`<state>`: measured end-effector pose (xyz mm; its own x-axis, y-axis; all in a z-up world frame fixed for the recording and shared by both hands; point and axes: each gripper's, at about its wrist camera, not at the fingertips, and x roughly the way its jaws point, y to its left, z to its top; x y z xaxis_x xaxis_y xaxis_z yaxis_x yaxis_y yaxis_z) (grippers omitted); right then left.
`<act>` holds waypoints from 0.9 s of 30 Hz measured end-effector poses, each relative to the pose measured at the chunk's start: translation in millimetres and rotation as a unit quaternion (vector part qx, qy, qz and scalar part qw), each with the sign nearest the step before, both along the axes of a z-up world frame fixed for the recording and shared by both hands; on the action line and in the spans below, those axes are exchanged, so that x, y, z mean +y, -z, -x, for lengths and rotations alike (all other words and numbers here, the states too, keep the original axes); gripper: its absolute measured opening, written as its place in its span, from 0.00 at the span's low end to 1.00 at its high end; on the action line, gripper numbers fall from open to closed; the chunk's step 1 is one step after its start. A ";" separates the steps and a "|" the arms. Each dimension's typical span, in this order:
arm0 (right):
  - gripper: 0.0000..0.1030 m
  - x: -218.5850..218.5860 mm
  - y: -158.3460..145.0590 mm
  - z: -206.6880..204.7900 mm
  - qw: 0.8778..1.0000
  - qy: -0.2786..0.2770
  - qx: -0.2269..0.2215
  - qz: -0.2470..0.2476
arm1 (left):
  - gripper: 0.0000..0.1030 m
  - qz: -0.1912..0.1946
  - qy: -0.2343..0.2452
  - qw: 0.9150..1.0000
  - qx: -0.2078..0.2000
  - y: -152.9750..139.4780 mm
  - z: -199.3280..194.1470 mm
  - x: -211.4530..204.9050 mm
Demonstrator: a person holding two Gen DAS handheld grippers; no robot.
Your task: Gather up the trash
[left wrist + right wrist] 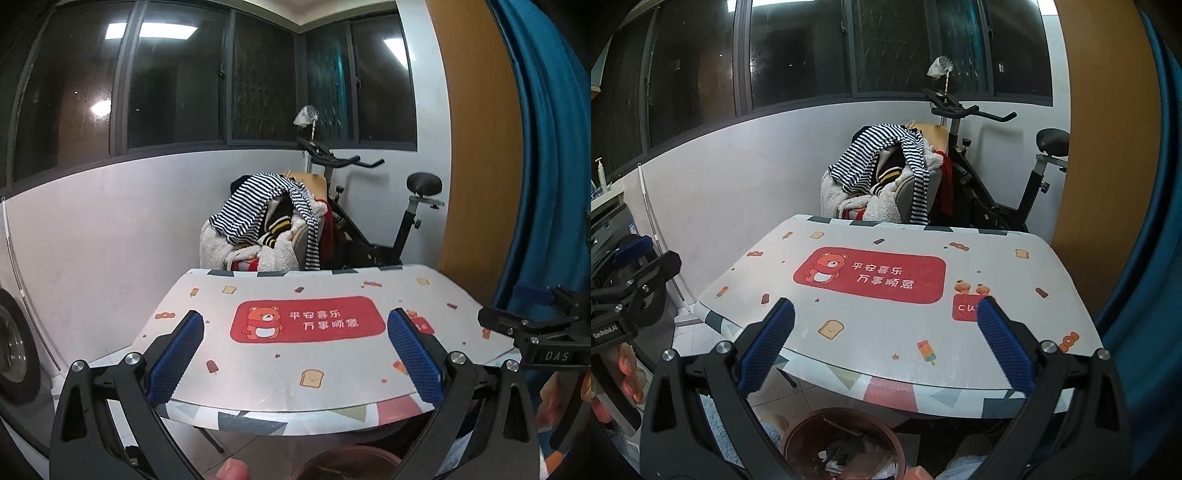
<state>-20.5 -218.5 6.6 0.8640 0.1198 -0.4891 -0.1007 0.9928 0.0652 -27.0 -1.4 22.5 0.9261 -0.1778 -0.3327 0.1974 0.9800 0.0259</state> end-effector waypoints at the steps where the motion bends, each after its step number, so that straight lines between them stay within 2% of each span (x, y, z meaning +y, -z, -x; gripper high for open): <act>1: 0.94 0.1 -1.5 1.1 1.000 0.001 0.000 0.000 | 0.94 0.005 -0.002 1.000 -0.002 -0.4 1.1 0.8; 4: 0.94 0.0 -2.6 2.6 1.000 0.000 0.000 0.000 | 0.94 0.014 0.002 1.000 0.009 -1.5 0.4 2.2; 7: 0.94 -0.4 -3.1 4.0 1.000 0.001 0.000 0.000 | 0.94 -0.004 -0.002 0.999 0.032 -0.6 -3.3 1.3; 9: 0.94 -1.0 -3.1 5.7 1.000 0.000 -0.001 0.000 | 0.94 -0.016 -0.012 0.999 0.030 -0.4 -1.7 1.6; 18: 0.94 -3.5 -5.7 9.3 1.000 0.003 -0.001 0.003 | 0.94 -0.021 -0.018 0.999 0.026 -0.5 3.1 0.2; 27: 0.94 -5.8 -5.7 8.3 1.000 0.003 0.002 0.003 | 0.94 -0.013 -0.015 0.999 0.032 0.0 -0.2 -2.0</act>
